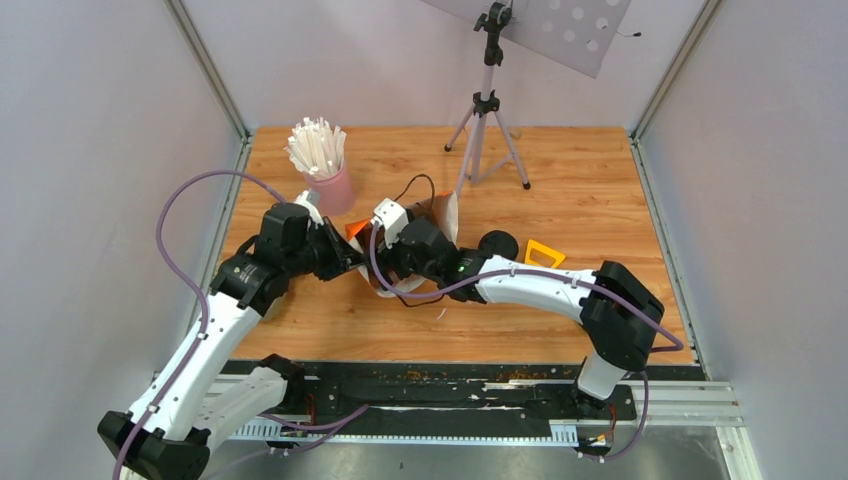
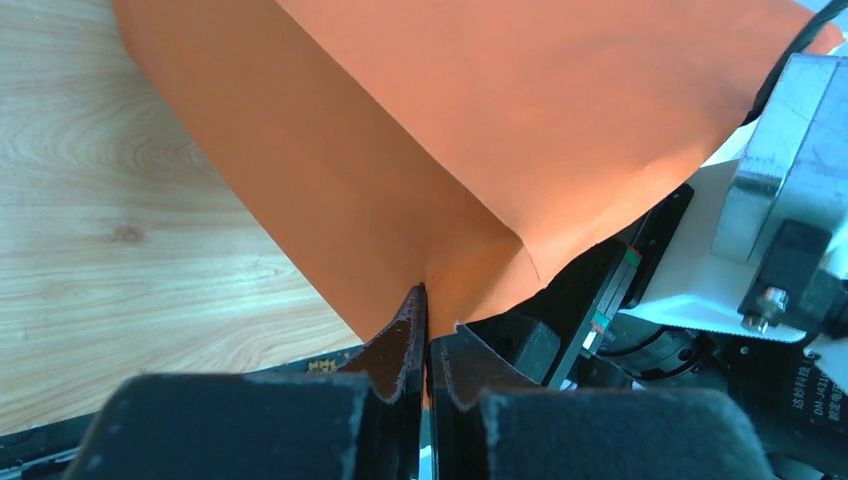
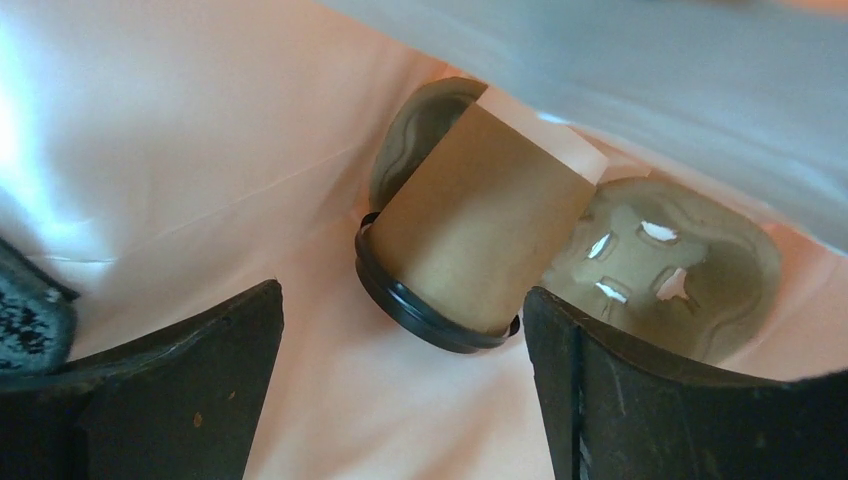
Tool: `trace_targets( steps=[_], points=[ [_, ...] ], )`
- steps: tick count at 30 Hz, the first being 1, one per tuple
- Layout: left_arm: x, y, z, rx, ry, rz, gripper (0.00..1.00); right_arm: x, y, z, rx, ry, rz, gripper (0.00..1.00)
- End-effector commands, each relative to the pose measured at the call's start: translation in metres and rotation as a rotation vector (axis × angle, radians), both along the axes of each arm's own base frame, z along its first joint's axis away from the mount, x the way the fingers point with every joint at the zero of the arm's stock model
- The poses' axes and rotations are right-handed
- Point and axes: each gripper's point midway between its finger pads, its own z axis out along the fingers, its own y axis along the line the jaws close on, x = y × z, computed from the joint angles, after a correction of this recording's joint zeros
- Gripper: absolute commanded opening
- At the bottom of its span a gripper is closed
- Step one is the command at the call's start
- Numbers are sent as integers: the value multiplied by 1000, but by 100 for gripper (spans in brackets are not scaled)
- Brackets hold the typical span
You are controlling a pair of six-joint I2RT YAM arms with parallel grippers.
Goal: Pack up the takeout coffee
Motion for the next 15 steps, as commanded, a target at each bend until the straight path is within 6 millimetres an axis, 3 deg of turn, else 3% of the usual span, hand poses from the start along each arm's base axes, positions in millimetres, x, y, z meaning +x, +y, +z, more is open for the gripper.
trace_targets(
  steps=[1,8,15],
  points=[
    [-11,-7,2,-39,19,-41,6,26,5,13,157,56,-196,92],
    [-13,-5,-1,-21,31,-46,7,32,9,-13,112,97,-192,97],
    [-9,-3,1,16,19,-60,7,39,7,-12,48,-44,-113,99]
  ],
)
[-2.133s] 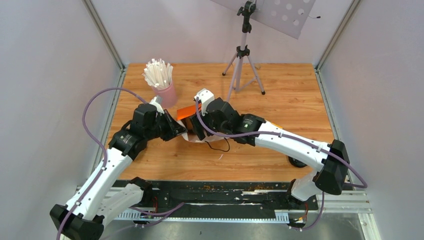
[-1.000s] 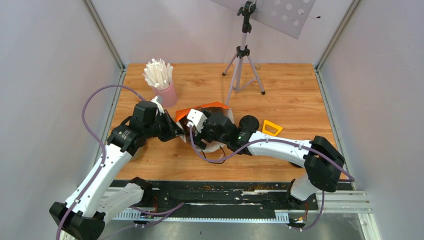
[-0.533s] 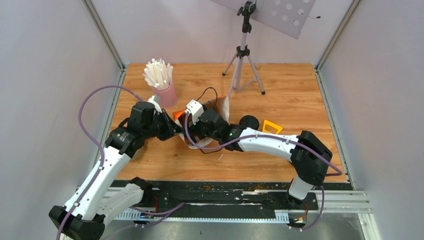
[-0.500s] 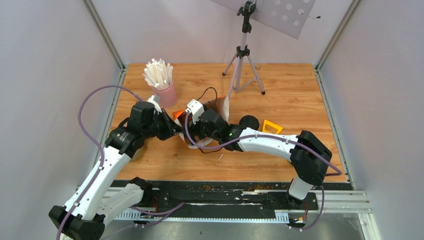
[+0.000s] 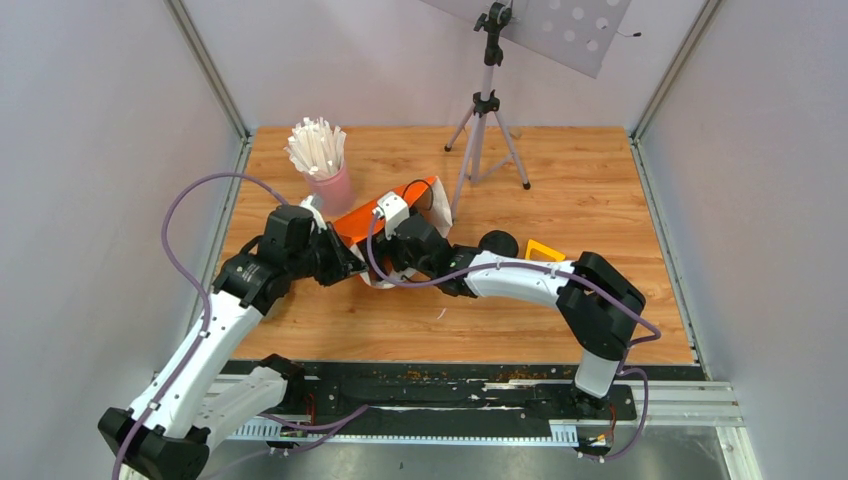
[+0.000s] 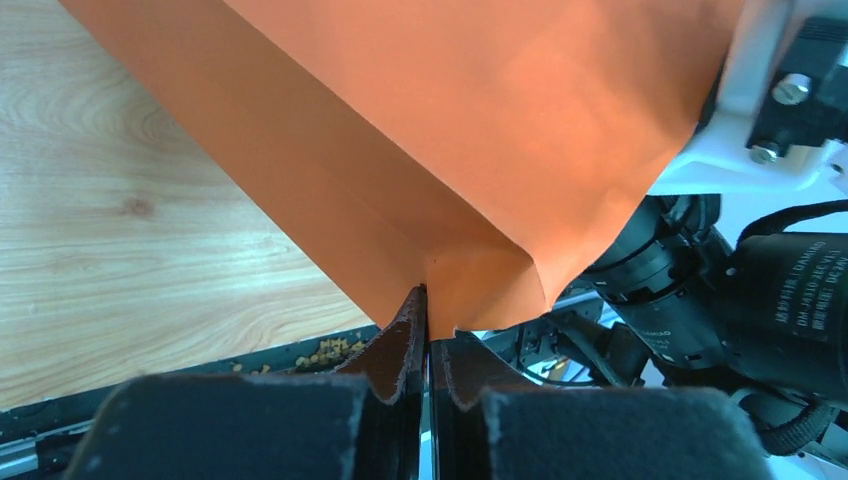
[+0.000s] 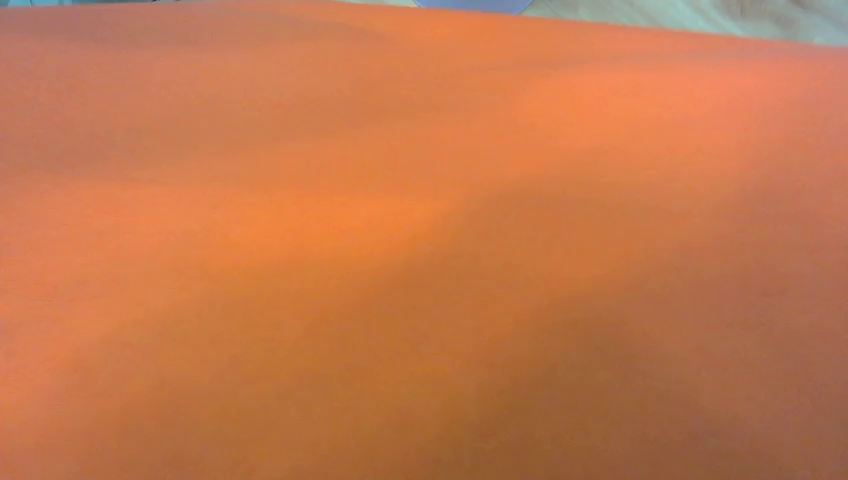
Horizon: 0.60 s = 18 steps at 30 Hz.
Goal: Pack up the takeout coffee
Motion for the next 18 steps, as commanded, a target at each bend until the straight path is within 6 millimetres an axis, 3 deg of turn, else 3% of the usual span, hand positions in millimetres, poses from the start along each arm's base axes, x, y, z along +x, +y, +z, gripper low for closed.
trace_targets(
  steps=[1,4,8,18],
  points=[
    [-3,-5,11,1,-10,-59,7,9,2,13,7,-113,34,99],
    [-2,-4,14,23,-7,-64,7,7,0,23,18,-217,111,100],
    [3,-1,16,42,-21,-51,7,3,10,27,81,-168,209,99],
    [11,1,17,69,-33,-40,8,0,25,4,74,-117,274,95]
  ],
)
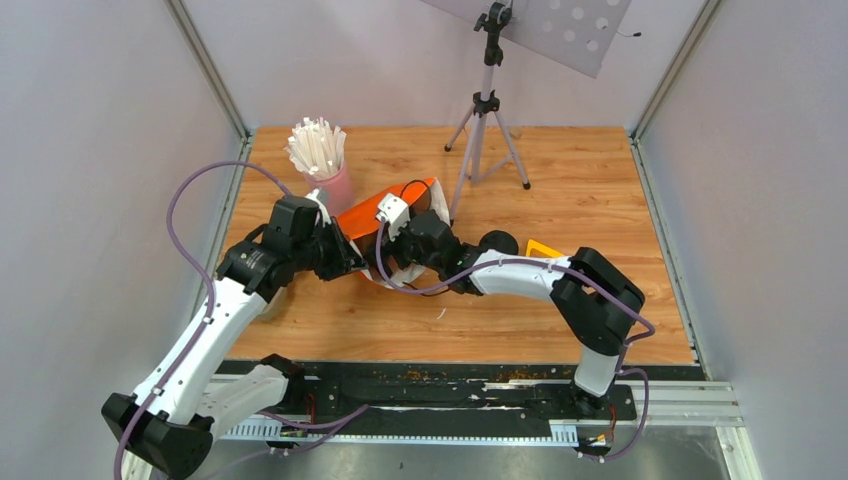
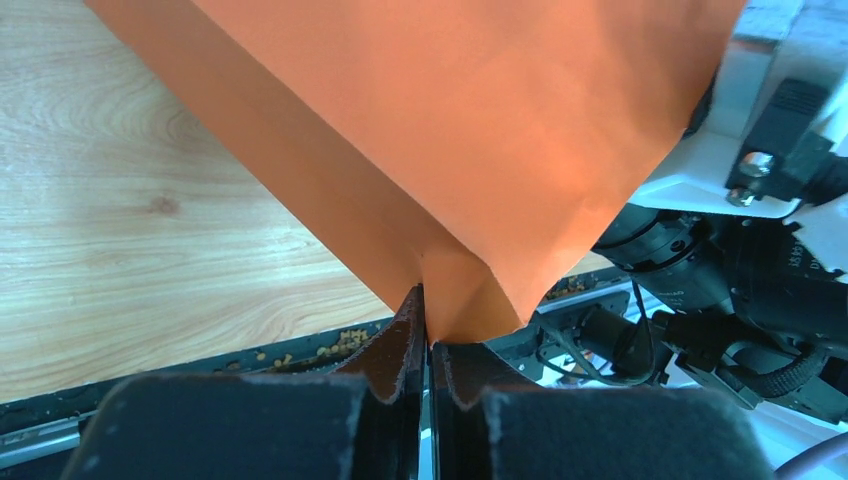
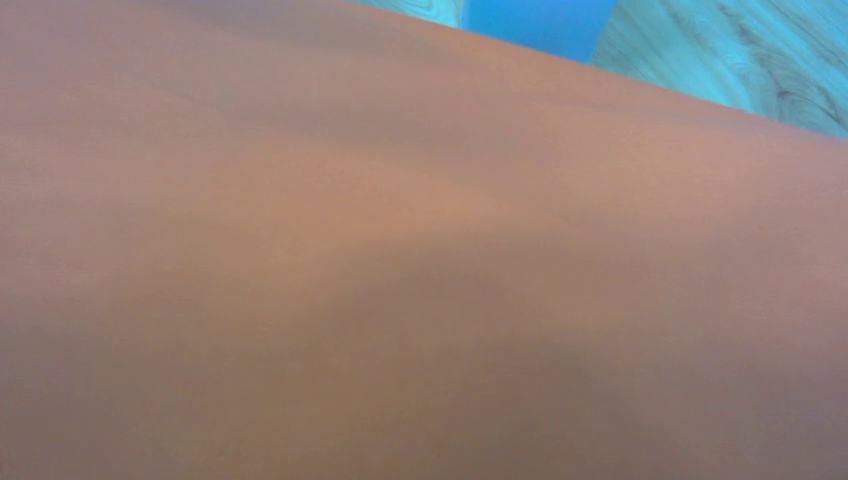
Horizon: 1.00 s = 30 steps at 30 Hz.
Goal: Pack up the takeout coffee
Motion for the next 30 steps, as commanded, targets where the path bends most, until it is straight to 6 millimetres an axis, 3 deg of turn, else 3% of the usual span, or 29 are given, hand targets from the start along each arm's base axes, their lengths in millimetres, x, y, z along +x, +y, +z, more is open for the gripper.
trace_targets(
  steps=[1,5,12,16,22,26,30],
  points=[
    [8,1,16,6,-63,-2,8,-5,19,0,25,-6,88,94],
    [9,1,15,14,-63,-4,7,-6,21,-8,-5,13,110,89],
    [9,-1,9,4,-58,-3,7,-16,33,-8,50,102,160,96],
    [9,4,5,35,-53,-4,7,-11,30,-12,45,113,113,86],
    [5,21,7,149,-64,-21,7,-12,4,32,-13,78,78,83],
    [9,23,23,175,-124,-54,7,-36,-12,50,-7,88,134,79],
    [14,10,40,160,-186,-167,9,-59,-27,66,-29,-106,302,78]
  ],
)
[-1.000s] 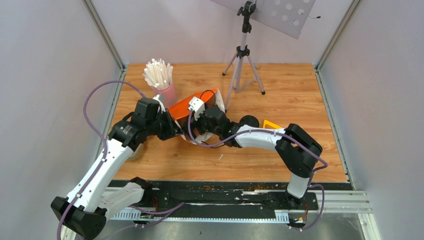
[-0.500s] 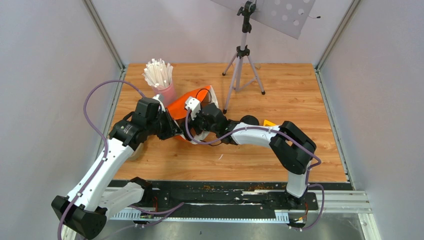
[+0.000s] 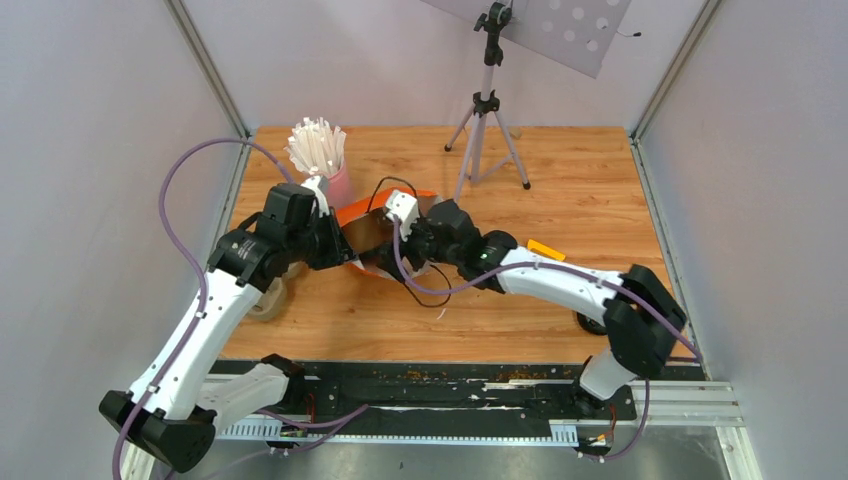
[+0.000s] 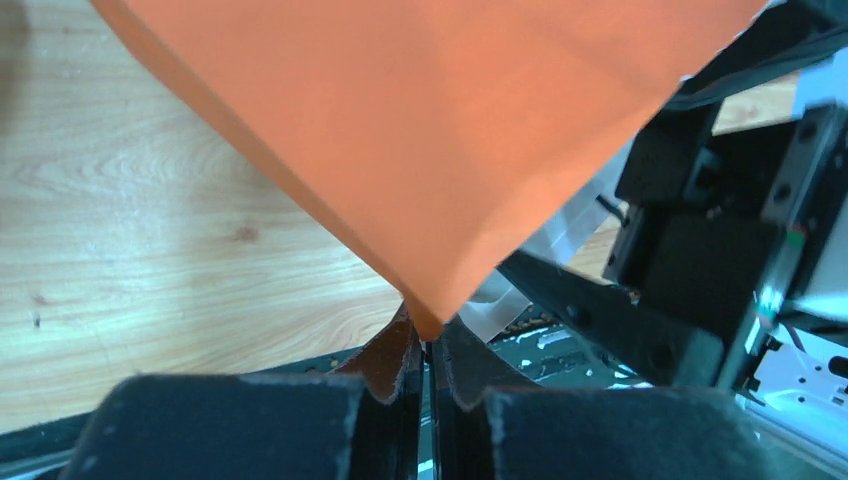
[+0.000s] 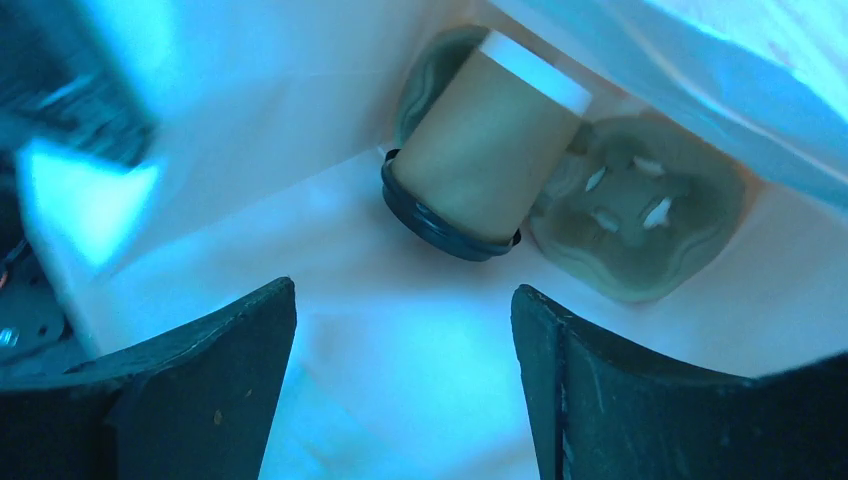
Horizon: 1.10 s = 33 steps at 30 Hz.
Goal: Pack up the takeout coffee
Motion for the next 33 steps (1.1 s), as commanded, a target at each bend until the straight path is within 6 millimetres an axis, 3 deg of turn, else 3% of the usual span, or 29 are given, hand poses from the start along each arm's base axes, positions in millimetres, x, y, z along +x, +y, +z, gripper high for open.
trace_targets(
  steps=[1,5,8,15,20,25,28,33],
  points=[
    [9,-13,29,-1,-104,-150,9,-26,-20,28,-23,-240,198,79],
    [6,-31,33,-58,-101,-258,8,-13,-30,44,-110,-467,233,85],
    [5,-42,34,-97,-141,-330,8,-10,-28,43,-200,-561,321,86],
    [2,-54,29,-139,-160,-421,9,1,-12,24,-278,-642,421,69],
    [1,-48,23,-110,-151,-405,9,0,-3,7,-279,-679,498,65],
    [3,-34,8,-49,-113,-316,10,18,0,-6,-294,-743,524,65],
    [3,-31,6,-54,-117,-279,10,29,-5,-22,-326,-740,534,64],
    [2,-28,5,-65,-118,-246,10,38,-25,-29,-339,-692,487,63]
  ],
)
